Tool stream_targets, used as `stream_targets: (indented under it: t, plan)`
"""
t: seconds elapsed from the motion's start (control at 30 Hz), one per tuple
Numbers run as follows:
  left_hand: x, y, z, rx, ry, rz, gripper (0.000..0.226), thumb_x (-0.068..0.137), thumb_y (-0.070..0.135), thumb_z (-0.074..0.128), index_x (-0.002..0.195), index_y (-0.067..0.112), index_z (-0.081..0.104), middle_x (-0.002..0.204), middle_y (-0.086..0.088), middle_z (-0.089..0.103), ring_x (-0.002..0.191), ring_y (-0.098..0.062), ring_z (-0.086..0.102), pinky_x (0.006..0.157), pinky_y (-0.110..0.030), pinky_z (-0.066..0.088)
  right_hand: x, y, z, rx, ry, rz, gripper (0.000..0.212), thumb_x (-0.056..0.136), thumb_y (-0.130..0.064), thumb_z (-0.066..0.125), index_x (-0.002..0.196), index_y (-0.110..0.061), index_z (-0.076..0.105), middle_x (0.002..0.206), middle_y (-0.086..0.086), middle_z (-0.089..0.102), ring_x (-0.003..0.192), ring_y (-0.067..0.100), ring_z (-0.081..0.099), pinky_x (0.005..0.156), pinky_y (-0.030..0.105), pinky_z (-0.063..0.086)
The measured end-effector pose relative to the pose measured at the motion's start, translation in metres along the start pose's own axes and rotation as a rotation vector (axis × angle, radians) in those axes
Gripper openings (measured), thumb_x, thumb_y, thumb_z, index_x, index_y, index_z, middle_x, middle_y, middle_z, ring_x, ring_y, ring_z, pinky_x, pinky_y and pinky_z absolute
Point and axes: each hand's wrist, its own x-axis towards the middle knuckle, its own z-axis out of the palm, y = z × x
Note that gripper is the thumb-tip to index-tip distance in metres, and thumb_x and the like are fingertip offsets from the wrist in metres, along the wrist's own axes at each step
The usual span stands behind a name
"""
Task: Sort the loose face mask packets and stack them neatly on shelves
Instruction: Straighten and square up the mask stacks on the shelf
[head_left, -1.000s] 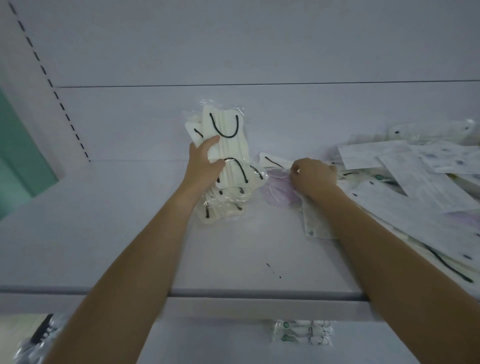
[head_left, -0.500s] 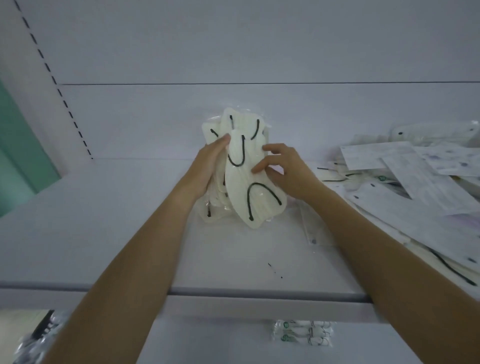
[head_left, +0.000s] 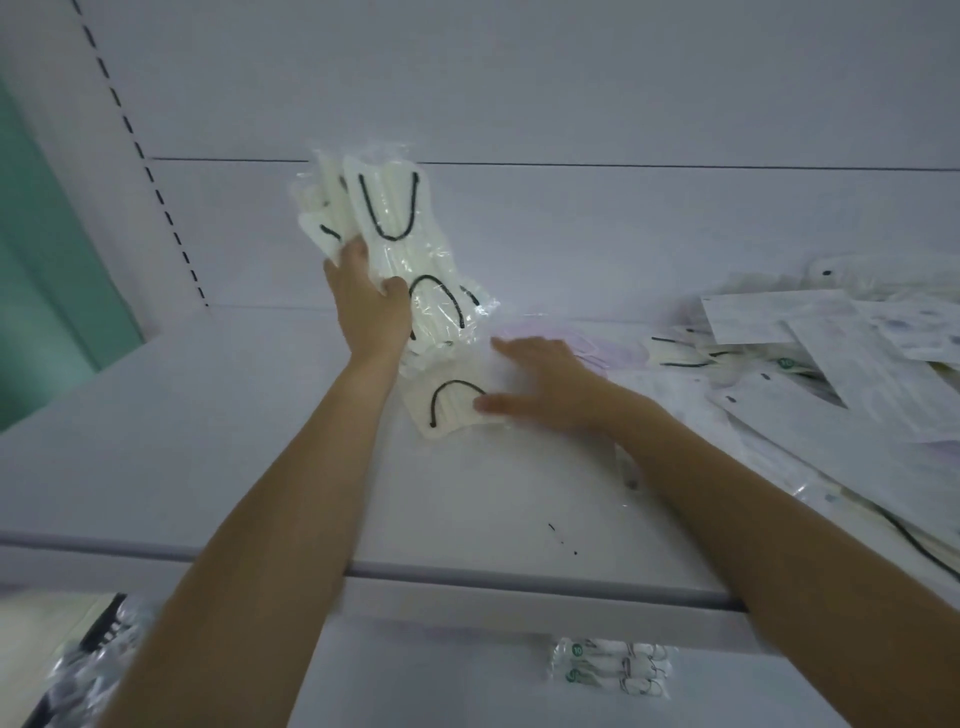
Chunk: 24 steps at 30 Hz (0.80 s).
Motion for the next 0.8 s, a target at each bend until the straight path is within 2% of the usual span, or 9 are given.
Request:
stream_targets:
  t: [0.07,0.13,0.23,0.3,0.37,0.5,0.57,0.63,0.8]
  plan:
    - [0.0,-0.001,-0.003,-0.024,0.034,-0.02,0.072,0.083,-0.006,0.038,0.148,0.022,0.023,0.152,-0.003,0.024,0.143,-0.023,0.02,0.106,-0.035,0.036,0.002,-0.005,0.005,-0.056,-0.045,-0.012,0.062,0.081,-0.06,0.057,0.135,-0.031,0.048,0.143,0.004,0.042,0.136,0.026,0.029,0.113,0.039,0.019]
    - [0.0,-0.002,-0.005,-0.027,0.073,-0.032,0.086,0.08,-0.011,0.033,0.15,0.034,0.01,0.155,-0.005,0.018,0.138,-0.02,0.032,0.08,-0.025,0.046,0.004,-0.005,0.002,0.045,0.062,-0.059,0.04,0.083,-0.046,0.064,0.116,-0.024,0.066,0.122,0.002,0.061,0.123,0.021,0.047,0.107,0.036,0.03]
    - [-0.001,0.001,-0.006,-0.009,0.144,-0.042,0.086,0.082,-0.012,0.03,0.149,0.04,0.013,0.158,-0.01,0.006,0.098,0.021,0.05,0.055,-0.012,0.04,0.001,-0.001,-0.002,0.13,0.153,-0.016,0.02,0.084,-0.03,0.066,0.1,-0.021,0.072,0.103,0.0,0.069,0.106,0.019,0.058,0.092,0.031,0.043]
    - [-0.001,0.002,-0.008,0.027,0.217,-0.075,0.075,0.088,-0.009,0.031,0.146,0.037,0.026,0.157,-0.012,0.005,0.087,0.006,0.054,0.065,-0.016,0.04,-0.001,0.003,-0.008,0.207,0.329,0.059,0.017,0.089,-0.023,0.059,0.1,-0.021,0.071,0.098,-0.002,0.068,0.096,0.016,0.06,0.078,0.022,0.041]
    - [0.002,0.0,-0.009,0.026,0.253,-0.107,0.068,0.088,-0.006,0.033,0.145,0.032,0.031,0.155,-0.01,0.012,0.108,-0.016,0.052,0.076,-0.023,0.039,-0.004,0.008,-0.019,0.364,0.629,0.14,0.017,0.092,-0.02,0.055,0.099,-0.02,0.07,0.085,-0.003,0.063,0.081,0.012,0.056,0.067,0.018,0.034]
    - [0.0,-0.002,-0.006,-0.115,0.095,-0.151,0.063,0.085,-0.001,0.042,0.142,0.025,0.037,0.142,-0.005,0.028,0.117,-0.016,0.045,0.078,-0.01,0.038,-0.014,0.007,-0.043,0.756,1.025,-0.014,0.018,0.093,-0.012,0.052,0.098,-0.026,0.063,0.081,-0.017,0.059,0.068,-0.008,0.052,0.065,0.01,0.04]
    - [-0.01,0.004,-0.001,-0.147,-0.078,-0.148,0.06,0.086,0.003,0.045,0.14,0.027,0.04,0.144,-0.002,0.03,0.124,-0.012,0.041,0.093,-0.01,0.038,-0.017,0.0,-0.044,0.776,1.006,-0.136,0.024,0.093,-0.01,0.052,0.1,-0.032,0.06,0.087,-0.017,0.061,0.072,-0.009,0.055,0.069,0.007,0.043]
    - [-0.021,0.013,0.002,-0.247,-0.223,-0.136,0.05,0.087,0.012,0.05,0.134,0.028,0.047,0.139,0.004,0.041,0.126,-0.009,0.043,0.107,-0.029,0.037,-0.015,-0.008,-0.04,0.712,0.87,-0.155,0.023,0.093,-0.01,0.054,0.103,-0.029,0.062,0.086,-0.011,0.063,0.069,-0.001,0.055,0.067,0.007,0.042]
    - [-0.034,0.042,-0.008,-0.358,-0.275,-0.074,0.036,0.086,0.032,0.061,0.119,0.02,0.059,0.12,-0.002,0.06,0.112,-0.014,0.058,0.1,-0.039,0.046,-0.009,-0.022,-0.034,0.246,0.515,-0.117,0.033,0.088,-0.014,0.06,0.121,-0.015,0.06,0.112,0.004,0.058,0.078,0.009,0.051,0.076,0.008,0.034]
